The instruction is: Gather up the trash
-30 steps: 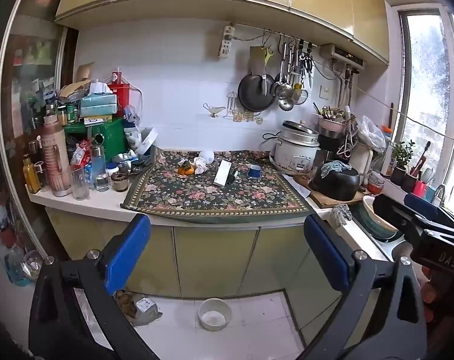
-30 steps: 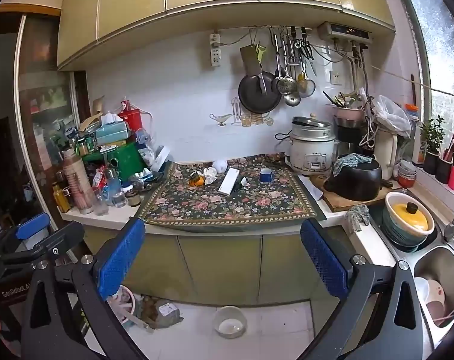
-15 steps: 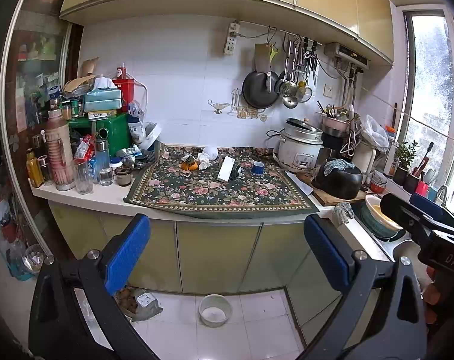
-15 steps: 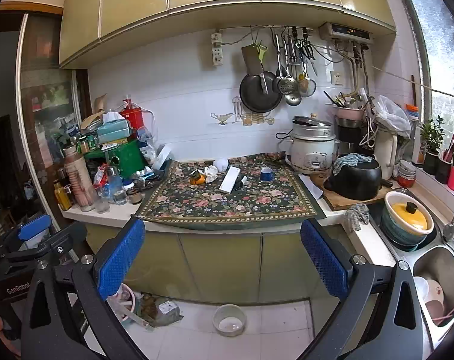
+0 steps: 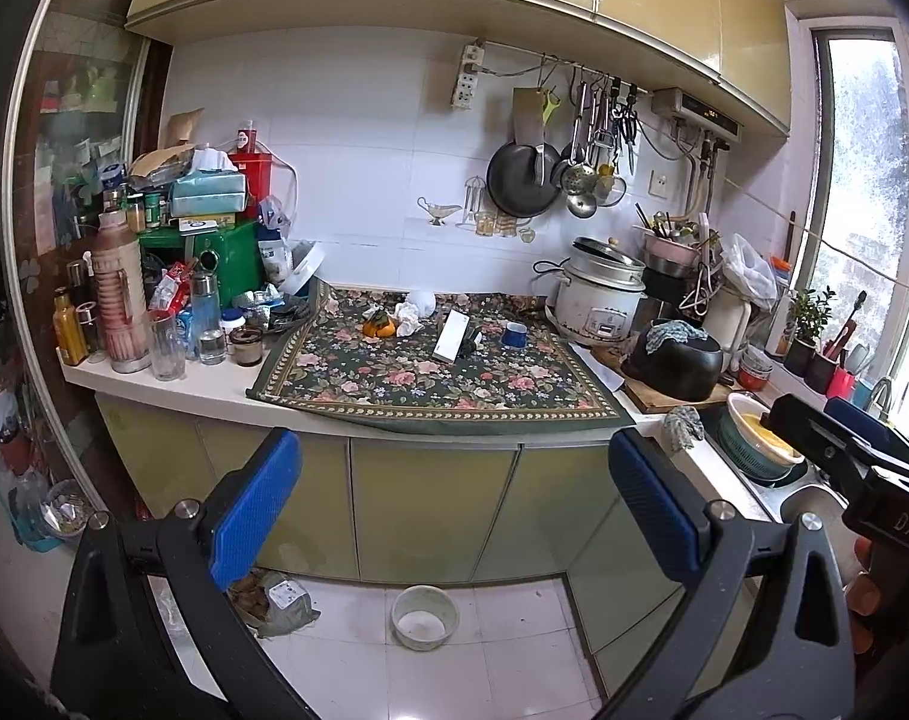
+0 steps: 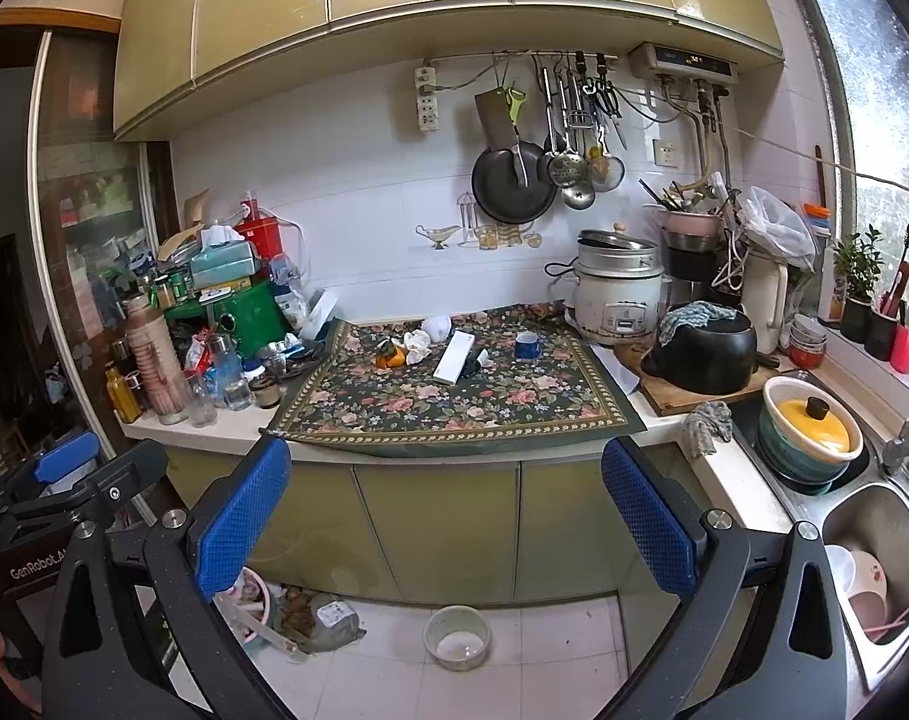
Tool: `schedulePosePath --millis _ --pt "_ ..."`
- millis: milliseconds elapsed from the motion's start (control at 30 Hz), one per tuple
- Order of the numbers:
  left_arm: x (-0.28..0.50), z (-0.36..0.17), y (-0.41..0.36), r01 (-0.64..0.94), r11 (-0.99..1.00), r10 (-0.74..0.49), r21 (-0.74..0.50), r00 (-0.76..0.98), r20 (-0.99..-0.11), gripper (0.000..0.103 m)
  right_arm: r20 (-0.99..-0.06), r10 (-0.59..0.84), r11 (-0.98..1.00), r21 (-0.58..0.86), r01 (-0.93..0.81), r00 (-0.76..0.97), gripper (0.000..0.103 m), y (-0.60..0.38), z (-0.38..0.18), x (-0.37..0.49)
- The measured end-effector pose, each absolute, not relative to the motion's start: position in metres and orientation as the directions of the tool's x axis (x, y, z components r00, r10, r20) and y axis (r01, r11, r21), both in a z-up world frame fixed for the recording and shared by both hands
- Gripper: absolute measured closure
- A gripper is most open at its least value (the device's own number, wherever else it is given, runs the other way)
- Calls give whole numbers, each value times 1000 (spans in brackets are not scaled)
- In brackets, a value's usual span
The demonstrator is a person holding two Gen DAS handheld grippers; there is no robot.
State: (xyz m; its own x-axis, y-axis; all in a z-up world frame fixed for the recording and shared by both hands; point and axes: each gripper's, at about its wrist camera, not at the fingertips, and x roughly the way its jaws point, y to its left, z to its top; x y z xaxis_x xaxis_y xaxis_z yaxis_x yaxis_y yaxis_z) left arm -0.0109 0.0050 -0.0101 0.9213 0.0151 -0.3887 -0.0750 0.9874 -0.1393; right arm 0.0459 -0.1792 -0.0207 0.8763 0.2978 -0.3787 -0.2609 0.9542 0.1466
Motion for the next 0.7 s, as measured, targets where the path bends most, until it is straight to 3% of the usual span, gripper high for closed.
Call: schedulePosePath --millis 700 --pt "-12 -6 -3 -62 989 4 -136 922 -387 0 -375 295 955 153 -255 879 0 -190 -21 42"
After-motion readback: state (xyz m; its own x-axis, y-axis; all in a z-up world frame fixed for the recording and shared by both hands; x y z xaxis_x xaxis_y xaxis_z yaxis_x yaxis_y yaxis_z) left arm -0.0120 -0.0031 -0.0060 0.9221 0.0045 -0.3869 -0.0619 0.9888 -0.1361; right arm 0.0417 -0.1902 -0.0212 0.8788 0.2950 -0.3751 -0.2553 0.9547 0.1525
